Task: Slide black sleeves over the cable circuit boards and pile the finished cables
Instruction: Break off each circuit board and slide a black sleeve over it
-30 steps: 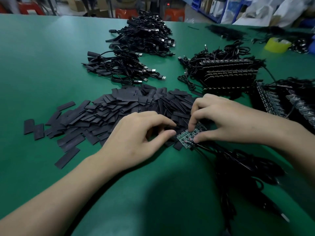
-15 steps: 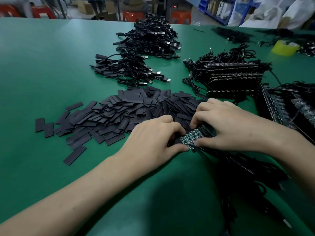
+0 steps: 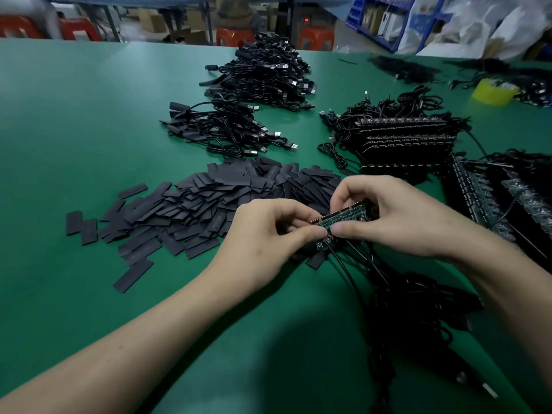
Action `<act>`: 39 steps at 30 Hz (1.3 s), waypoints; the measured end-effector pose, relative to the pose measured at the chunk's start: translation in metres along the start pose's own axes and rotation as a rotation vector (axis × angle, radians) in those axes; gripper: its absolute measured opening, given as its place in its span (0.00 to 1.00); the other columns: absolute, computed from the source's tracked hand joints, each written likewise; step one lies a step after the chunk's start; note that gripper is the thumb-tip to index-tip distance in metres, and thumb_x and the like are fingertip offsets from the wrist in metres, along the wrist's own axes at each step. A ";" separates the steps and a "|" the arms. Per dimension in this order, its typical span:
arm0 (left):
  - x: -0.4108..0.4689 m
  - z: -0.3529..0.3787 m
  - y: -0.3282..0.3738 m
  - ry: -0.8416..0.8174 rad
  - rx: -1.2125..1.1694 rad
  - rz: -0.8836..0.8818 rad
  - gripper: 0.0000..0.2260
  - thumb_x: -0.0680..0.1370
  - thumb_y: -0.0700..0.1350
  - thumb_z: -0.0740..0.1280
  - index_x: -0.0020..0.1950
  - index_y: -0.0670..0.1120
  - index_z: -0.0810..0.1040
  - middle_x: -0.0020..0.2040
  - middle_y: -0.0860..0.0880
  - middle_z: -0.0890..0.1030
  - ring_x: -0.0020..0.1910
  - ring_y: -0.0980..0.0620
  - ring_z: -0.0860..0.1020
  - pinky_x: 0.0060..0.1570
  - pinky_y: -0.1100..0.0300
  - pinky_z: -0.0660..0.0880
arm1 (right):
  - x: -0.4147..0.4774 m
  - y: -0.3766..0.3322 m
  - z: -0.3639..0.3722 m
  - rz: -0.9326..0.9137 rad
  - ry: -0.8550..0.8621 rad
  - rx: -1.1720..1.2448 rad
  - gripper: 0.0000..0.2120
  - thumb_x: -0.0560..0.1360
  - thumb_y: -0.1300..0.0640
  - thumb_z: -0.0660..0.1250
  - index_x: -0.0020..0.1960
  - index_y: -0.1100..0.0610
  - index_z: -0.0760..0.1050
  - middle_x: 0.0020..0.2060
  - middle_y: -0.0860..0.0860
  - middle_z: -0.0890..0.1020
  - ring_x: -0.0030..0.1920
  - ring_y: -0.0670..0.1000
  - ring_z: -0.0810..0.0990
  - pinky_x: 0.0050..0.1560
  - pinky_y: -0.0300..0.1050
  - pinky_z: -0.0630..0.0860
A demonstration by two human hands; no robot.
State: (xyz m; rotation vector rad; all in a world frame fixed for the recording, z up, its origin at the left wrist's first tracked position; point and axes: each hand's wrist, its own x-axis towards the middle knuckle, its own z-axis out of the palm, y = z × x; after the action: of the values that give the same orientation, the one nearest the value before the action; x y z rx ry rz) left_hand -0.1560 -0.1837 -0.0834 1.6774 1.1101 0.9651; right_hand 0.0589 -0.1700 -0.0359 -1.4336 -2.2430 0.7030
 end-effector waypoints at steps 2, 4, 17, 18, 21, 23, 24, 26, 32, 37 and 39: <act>-0.002 0.001 0.000 -0.001 -0.039 0.008 0.03 0.75 0.42 0.76 0.48 0.48 0.86 0.40 0.50 0.87 0.38 0.57 0.82 0.42 0.62 0.80 | -0.001 -0.001 0.001 -0.013 -0.025 0.028 0.09 0.69 0.39 0.72 0.43 0.43 0.81 0.39 0.40 0.83 0.34 0.40 0.77 0.37 0.36 0.68; -0.003 0.002 0.000 0.010 -0.051 0.007 0.02 0.76 0.42 0.75 0.48 0.48 0.86 0.40 0.51 0.86 0.37 0.58 0.81 0.41 0.65 0.78 | 0.001 -0.001 0.004 -0.016 -0.003 0.033 0.09 0.70 0.38 0.72 0.41 0.43 0.82 0.37 0.39 0.83 0.35 0.38 0.78 0.39 0.36 0.69; -0.002 -0.008 0.004 -0.069 -0.327 -0.091 0.05 0.72 0.40 0.74 0.44 0.39 0.84 0.34 0.44 0.85 0.31 0.57 0.81 0.33 0.70 0.75 | 0.004 0.009 0.024 -0.004 -0.087 0.539 0.05 0.70 0.48 0.77 0.42 0.49 0.85 0.36 0.48 0.85 0.39 0.43 0.79 0.47 0.38 0.72; -0.001 -0.008 0.005 -0.085 -0.343 -0.090 0.02 0.73 0.38 0.74 0.43 0.39 0.84 0.33 0.45 0.84 0.30 0.58 0.81 0.32 0.70 0.74 | 0.004 0.010 0.025 -0.007 -0.093 0.572 0.04 0.70 0.49 0.76 0.41 0.49 0.85 0.35 0.47 0.84 0.38 0.43 0.78 0.45 0.35 0.71; 0.000 -0.010 0.008 -0.114 -0.402 -0.092 0.02 0.72 0.38 0.73 0.42 0.40 0.82 0.32 0.47 0.84 0.28 0.59 0.80 0.29 0.72 0.73 | 0.005 0.013 0.026 -0.012 -0.111 0.671 0.03 0.69 0.52 0.76 0.40 0.50 0.85 0.33 0.46 0.82 0.36 0.41 0.77 0.41 0.30 0.71; 0.000 -0.010 0.008 -0.119 -0.423 -0.094 0.04 0.71 0.40 0.73 0.42 0.40 0.82 0.33 0.46 0.84 0.30 0.58 0.81 0.30 0.71 0.74 | 0.005 0.014 0.027 -0.009 -0.123 0.714 0.02 0.70 0.53 0.76 0.39 0.51 0.84 0.33 0.45 0.82 0.35 0.40 0.76 0.40 0.29 0.71; 0.000 -0.010 0.008 -0.120 -0.422 -0.094 0.04 0.70 0.41 0.73 0.42 0.40 0.82 0.33 0.46 0.84 0.30 0.57 0.82 0.31 0.71 0.74 | 0.005 0.015 0.027 -0.005 -0.127 0.729 0.02 0.70 0.54 0.76 0.39 0.51 0.84 0.32 0.45 0.81 0.34 0.40 0.76 0.39 0.29 0.71; 0.001 -0.008 0.008 -0.124 -0.413 -0.093 0.04 0.70 0.41 0.73 0.42 0.41 0.82 0.34 0.46 0.84 0.31 0.57 0.82 0.32 0.71 0.74 | 0.005 0.017 0.028 0.005 -0.140 0.767 0.02 0.70 0.55 0.76 0.39 0.51 0.84 0.32 0.44 0.81 0.33 0.40 0.75 0.37 0.29 0.70; 0.002 -0.009 0.005 -0.159 -0.447 -0.083 0.04 0.71 0.41 0.72 0.43 0.41 0.81 0.34 0.48 0.84 0.31 0.58 0.82 0.32 0.72 0.74 | 0.004 0.017 0.030 0.002 -0.159 0.821 0.02 0.70 0.56 0.75 0.39 0.51 0.84 0.32 0.45 0.82 0.33 0.39 0.76 0.37 0.28 0.71; 0.001 -0.007 0.003 -0.181 -0.539 -0.094 0.05 0.70 0.44 0.73 0.44 0.44 0.84 0.36 0.47 0.85 0.34 0.55 0.82 0.39 0.67 0.77 | 0.003 0.015 0.028 -0.011 -0.203 0.858 0.06 0.68 0.50 0.76 0.40 0.52 0.85 0.35 0.48 0.83 0.36 0.42 0.77 0.41 0.31 0.73; 0.002 -0.008 0.003 -0.171 -0.509 -0.112 0.05 0.70 0.44 0.74 0.43 0.45 0.85 0.37 0.46 0.86 0.34 0.55 0.83 0.38 0.67 0.78 | 0.002 0.015 0.022 0.017 -0.201 0.786 0.07 0.67 0.49 0.77 0.41 0.52 0.85 0.36 0.50 0.83 0.37 0.45 0.77 0.42 0.33 0.73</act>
State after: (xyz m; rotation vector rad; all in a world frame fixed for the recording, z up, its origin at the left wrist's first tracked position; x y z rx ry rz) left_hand -0.1619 -0.1809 -0.0777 1.2432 0.7558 0.9192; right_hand 0.0563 -0.1675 -0.0622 -1.0072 -1.7407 1.5646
